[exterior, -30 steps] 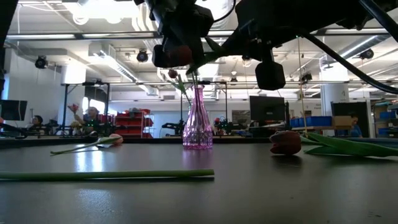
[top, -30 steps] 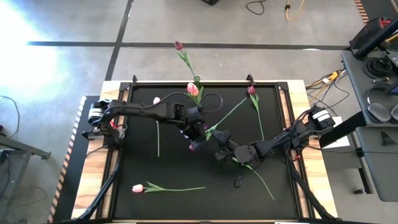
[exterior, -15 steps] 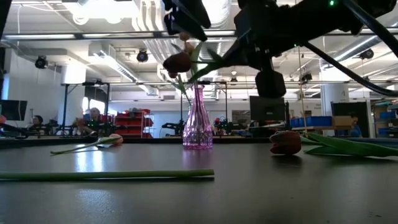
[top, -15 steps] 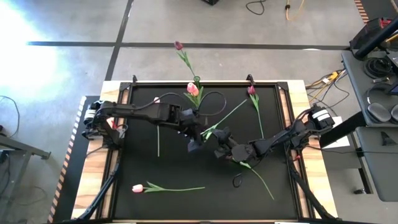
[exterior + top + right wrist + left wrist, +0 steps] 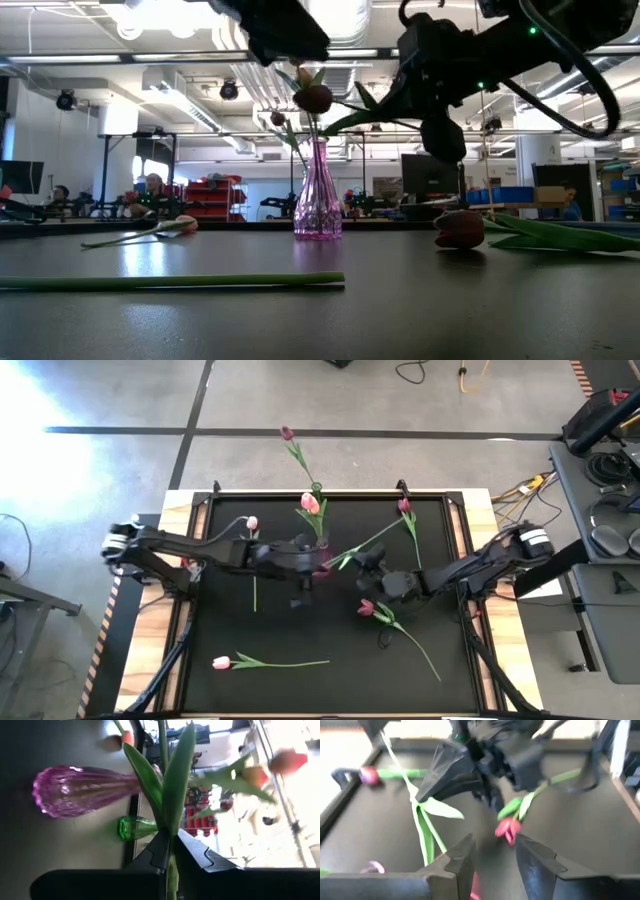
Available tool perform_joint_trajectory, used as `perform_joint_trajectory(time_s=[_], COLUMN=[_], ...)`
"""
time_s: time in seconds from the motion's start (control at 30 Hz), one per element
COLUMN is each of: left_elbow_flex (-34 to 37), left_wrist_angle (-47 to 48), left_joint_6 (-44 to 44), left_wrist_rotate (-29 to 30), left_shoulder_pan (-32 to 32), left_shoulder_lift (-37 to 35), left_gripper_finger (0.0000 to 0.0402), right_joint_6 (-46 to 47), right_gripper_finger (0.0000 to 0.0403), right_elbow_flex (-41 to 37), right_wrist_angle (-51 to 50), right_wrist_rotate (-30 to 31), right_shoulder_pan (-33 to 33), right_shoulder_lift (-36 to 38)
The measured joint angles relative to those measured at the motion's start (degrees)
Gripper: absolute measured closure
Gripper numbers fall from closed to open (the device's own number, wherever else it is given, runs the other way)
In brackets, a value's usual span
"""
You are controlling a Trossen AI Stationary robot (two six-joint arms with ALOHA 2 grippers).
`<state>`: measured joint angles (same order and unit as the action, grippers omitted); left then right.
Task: Sort flowers into vase by color
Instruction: Put the red flower into the green vase
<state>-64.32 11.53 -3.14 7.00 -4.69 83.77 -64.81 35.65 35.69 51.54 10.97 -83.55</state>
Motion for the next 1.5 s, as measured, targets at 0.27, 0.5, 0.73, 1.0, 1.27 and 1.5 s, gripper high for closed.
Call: perform_joint_trajectory(time_s=[0.27,0.5,0.73,1.0,1.27,1.5], left_elbow_flex=[23.2,37.1,48.9,55.9,55.8,55.9], left_wrist_angle=[-30.5,-44.0,-65.3,-79.4,-81.2,-86.3], left_joint_6=[2.4,5.6,10.6,11.9,13.2,13.4], left_wrist_rotate=[1.3,5.9,9.0,8.3,5.1,2.5], left_shoulder_pan=[0.0,0.4,2.6,9.6,15.4,17.3], left_shoulder_lift=[-14.5,-21.0,-21.8,-20.2,-17.2,-12.4], left_gripper_finger=[0.0286,0.0286,0.0287,0.0287,0.0287,0.0287], right_joint_6=[10.0,21.0,38.0,57.2,65.7,71.6], right_gripper_finger=[0.0385,0.0385,0.0385,0.0385,0.0385,0.0385], right_elbow_flex=[-5.7,-6.7,-3.6,1.6,12.5,22.3], right_wrist_angle=[0.2,0.3,6.2,15.3,22.2,23.5], right_wrist_rotate=[-14.1,-29.8,-44.6,-56.6,-58.0,-58.1], right_shoulder_pan=[-9.7,-20.3,-34.8,-47.3,-48.6,-48.2], right_shoulder_lift=[15.3,26.6,27.4,17.9,1.2,-9.5])
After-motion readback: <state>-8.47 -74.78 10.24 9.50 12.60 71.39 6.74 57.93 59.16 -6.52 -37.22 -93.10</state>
